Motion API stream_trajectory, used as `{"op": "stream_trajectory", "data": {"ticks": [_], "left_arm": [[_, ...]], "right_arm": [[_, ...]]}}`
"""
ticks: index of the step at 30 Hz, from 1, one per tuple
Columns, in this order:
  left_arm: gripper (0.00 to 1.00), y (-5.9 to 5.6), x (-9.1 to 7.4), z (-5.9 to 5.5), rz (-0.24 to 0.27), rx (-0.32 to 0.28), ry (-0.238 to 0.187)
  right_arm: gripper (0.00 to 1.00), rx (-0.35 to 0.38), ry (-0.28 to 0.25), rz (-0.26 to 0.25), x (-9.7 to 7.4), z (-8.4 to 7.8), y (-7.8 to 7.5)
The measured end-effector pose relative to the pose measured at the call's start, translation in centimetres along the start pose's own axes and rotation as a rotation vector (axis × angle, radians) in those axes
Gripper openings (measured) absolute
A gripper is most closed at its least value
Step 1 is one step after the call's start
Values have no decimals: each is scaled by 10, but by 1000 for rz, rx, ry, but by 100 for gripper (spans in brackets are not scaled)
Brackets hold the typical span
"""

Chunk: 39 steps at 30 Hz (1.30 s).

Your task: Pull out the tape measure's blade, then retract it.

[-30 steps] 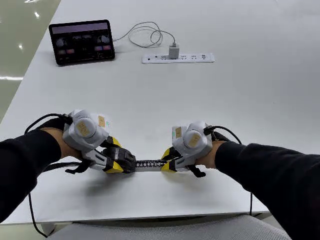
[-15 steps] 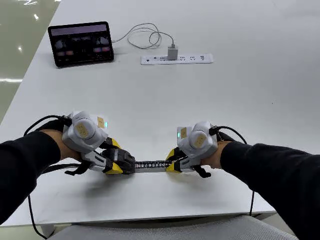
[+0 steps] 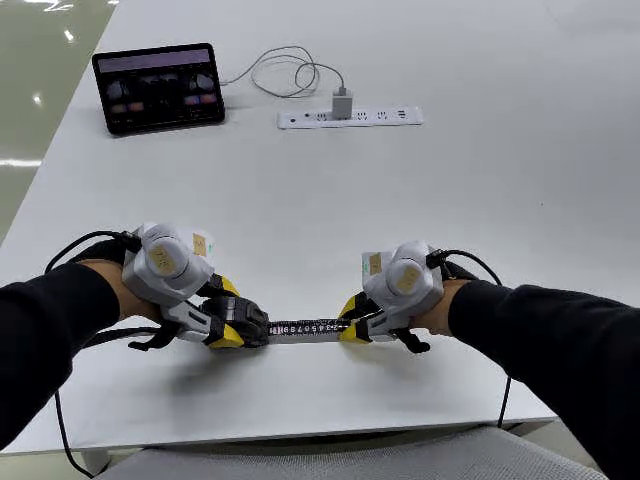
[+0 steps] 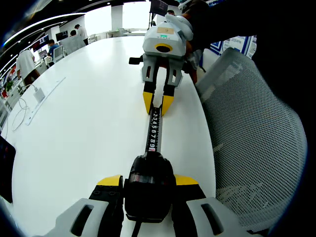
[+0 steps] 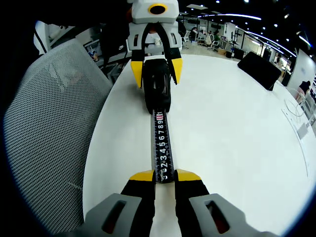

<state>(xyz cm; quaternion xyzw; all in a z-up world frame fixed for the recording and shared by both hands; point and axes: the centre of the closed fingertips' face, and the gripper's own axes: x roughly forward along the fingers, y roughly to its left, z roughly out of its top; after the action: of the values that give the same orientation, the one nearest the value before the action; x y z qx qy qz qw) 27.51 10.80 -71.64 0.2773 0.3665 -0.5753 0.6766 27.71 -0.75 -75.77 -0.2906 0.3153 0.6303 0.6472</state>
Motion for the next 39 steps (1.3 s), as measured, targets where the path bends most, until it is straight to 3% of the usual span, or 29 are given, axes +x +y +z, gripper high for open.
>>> {"op": "stream_trajectory", "data": {"ticks": [39], "left_arm": [[33,0,0,0,16,-18,-11]], "right_arm": [[9,27,10,-13,-16,-19,-4]]}}
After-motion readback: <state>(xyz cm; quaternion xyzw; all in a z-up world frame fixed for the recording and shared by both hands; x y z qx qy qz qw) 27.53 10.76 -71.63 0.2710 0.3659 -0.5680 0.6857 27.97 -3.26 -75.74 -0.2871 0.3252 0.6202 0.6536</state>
